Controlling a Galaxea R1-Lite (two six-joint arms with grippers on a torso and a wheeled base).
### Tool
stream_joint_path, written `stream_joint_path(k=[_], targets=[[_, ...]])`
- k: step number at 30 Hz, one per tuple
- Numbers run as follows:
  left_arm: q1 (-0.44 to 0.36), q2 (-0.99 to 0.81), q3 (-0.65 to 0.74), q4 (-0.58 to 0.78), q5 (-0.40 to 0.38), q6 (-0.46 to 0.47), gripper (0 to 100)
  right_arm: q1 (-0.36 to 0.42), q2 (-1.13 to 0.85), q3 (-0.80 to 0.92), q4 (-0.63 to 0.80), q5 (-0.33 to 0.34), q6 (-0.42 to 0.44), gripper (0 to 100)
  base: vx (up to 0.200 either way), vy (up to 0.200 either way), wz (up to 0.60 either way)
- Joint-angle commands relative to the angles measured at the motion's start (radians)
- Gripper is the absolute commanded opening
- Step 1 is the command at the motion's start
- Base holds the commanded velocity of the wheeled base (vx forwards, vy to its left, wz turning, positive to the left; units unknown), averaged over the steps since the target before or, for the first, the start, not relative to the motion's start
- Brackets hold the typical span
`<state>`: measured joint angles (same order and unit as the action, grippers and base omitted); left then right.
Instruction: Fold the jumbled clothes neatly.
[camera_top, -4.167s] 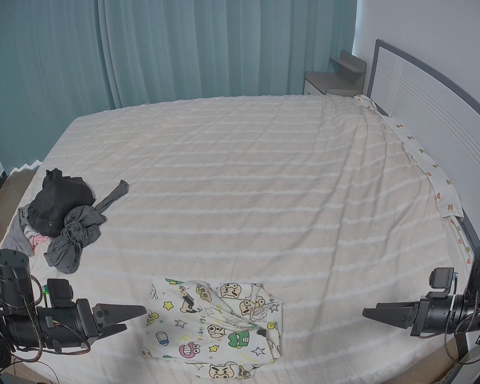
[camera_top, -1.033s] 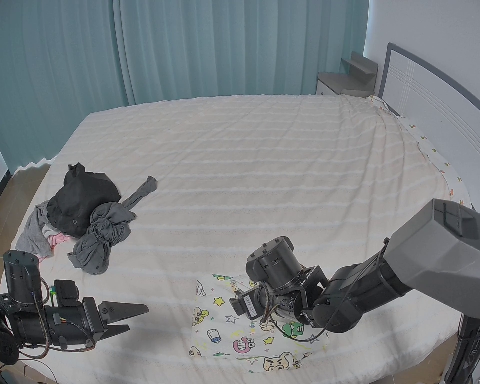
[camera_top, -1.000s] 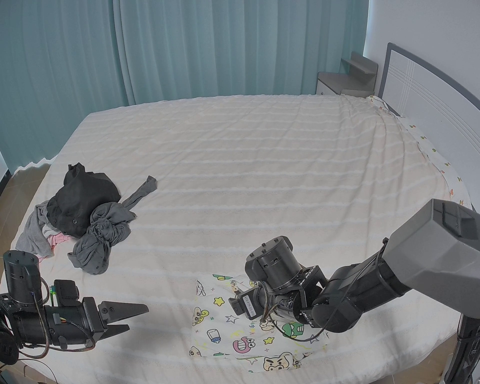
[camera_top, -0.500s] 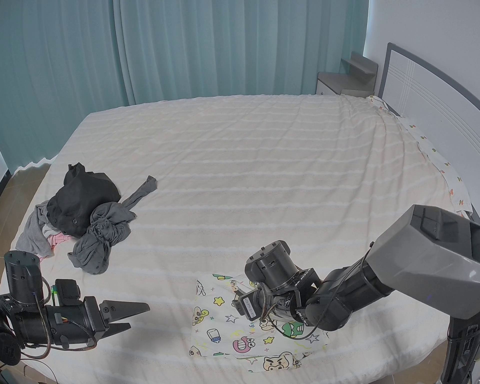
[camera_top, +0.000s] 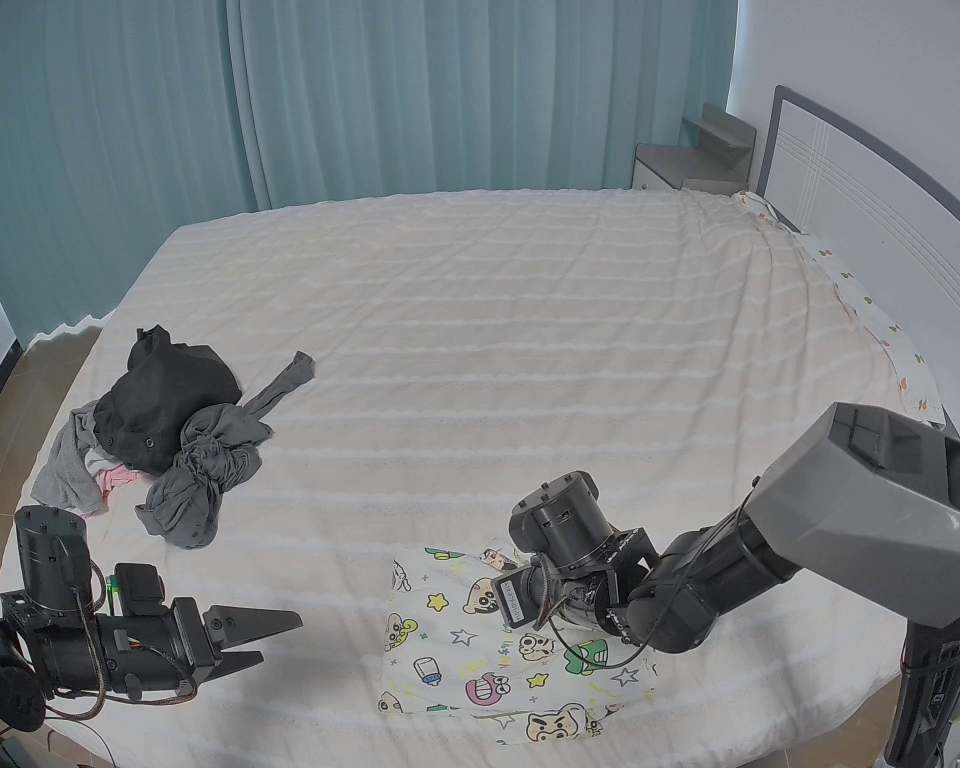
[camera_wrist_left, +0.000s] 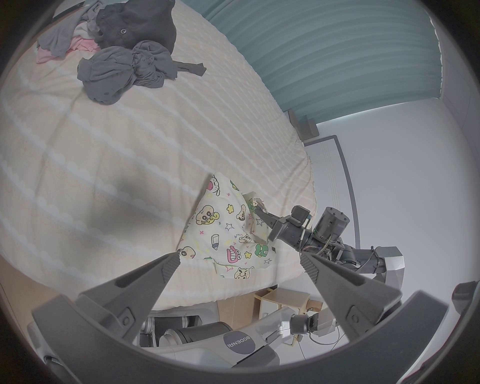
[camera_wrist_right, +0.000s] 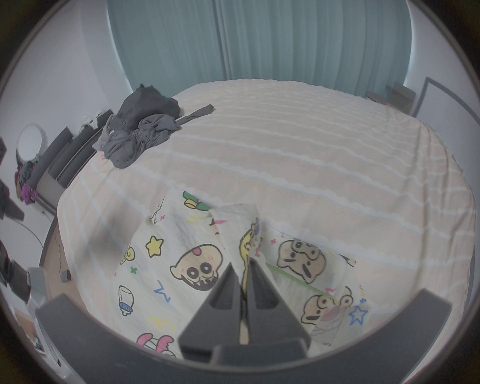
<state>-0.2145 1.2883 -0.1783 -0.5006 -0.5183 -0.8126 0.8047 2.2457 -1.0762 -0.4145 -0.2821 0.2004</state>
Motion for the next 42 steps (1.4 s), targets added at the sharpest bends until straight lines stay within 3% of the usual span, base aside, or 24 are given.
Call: stream_joint_path(k=[1, 17, 21, 28, 38, 42], targets=[[0.0, 0.003, 0.002, 0.001, 0.0, 0.0, 100, -0.016, -0.052, 0.028, 0.0, -0.002, 0.019, 0, 0.0, 0.0, 0.0], [-0.006, 0.002, 0.006, 0.001, 0.0, 0.0, 100, -0.157, -0.091, 0.094, 0.002, 0.014, 0.201, 0, 0.0, 0.0, 0.0], [-0.006, 0.005, 0.006, 0.001, -0.002, 0.001, 100, -0.182, -0.075, 0.093, 0.008, 0.055, 0.238, 0, 0.0, 0.0, 0.0], [-0.006, 0.006, 0.008, 0.001, -0.002, 0.001, 100, -0.234, -0.041, 0.099, 0.008, 0.063, 0.294, 0, 0.0, 0.0, 0.0], [-0.006, 0.016, 0.008, 0.001, -0.002, 0.001, 100, -0.288, -0.038, 0.097, 0.011, 0.069, 0.309, 0, 0.0, 0.0, 0.0], [-0.008, 0.017, 0.008, 0.001, -0.002, 0.001, 100, -0.305, -0.04, 0.101, 0.014, 0.129, 0.333, 0, 0.0, 0.0, 0.0]])
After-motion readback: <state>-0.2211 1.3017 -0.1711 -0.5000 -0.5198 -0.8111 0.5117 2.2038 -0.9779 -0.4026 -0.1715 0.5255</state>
